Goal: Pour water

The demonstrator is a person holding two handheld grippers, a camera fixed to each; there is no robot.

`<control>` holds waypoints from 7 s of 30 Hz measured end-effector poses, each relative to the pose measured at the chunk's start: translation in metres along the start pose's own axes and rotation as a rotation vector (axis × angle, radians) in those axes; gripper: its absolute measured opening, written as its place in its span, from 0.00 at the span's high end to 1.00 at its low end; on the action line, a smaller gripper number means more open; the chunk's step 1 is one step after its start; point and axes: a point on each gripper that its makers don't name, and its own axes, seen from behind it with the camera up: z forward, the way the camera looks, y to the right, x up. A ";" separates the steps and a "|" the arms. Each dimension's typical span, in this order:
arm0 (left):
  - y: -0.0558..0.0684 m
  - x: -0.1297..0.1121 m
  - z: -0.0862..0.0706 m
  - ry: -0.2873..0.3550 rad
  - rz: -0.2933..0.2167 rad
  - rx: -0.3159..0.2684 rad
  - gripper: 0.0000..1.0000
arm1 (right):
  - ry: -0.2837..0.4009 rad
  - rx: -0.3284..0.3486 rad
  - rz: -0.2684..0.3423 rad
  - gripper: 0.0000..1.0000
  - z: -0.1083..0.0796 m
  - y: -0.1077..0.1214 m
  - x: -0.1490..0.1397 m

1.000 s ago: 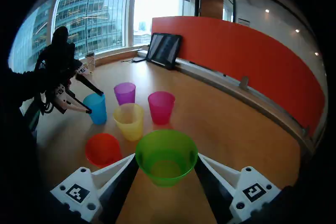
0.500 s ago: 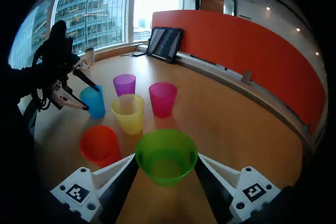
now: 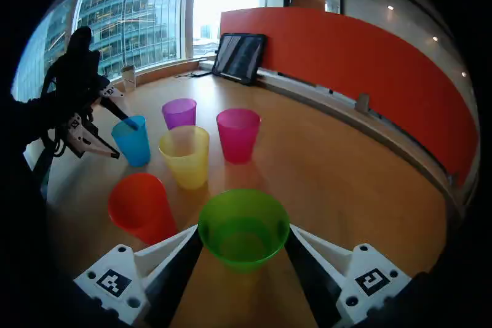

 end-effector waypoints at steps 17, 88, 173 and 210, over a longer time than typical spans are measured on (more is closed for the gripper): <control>0.005 -0.014 -0.009 -0.012 -0.020 0.007 0.03 | -0.002 -0.014 0.016 0.08 -0.001 0.001 -0.010; -0.063 0.047 -0.151 0.604 -0.264 0.646 0.03 | 0.623 -0.646 0.182 0.01 -0.174 0.031 0.060; -0.101 -0.007 -0.142 0.639 -0.331 0.764 0.03 | 0.648 -0.802 0.204 0.01 -0.192 0.023 0.075; -0.102 -0.008 -0.143 0.637 -0.331 0.764 0.03 | 0.670 -0.769 0.199 0.01 -0.145 0.032 0.045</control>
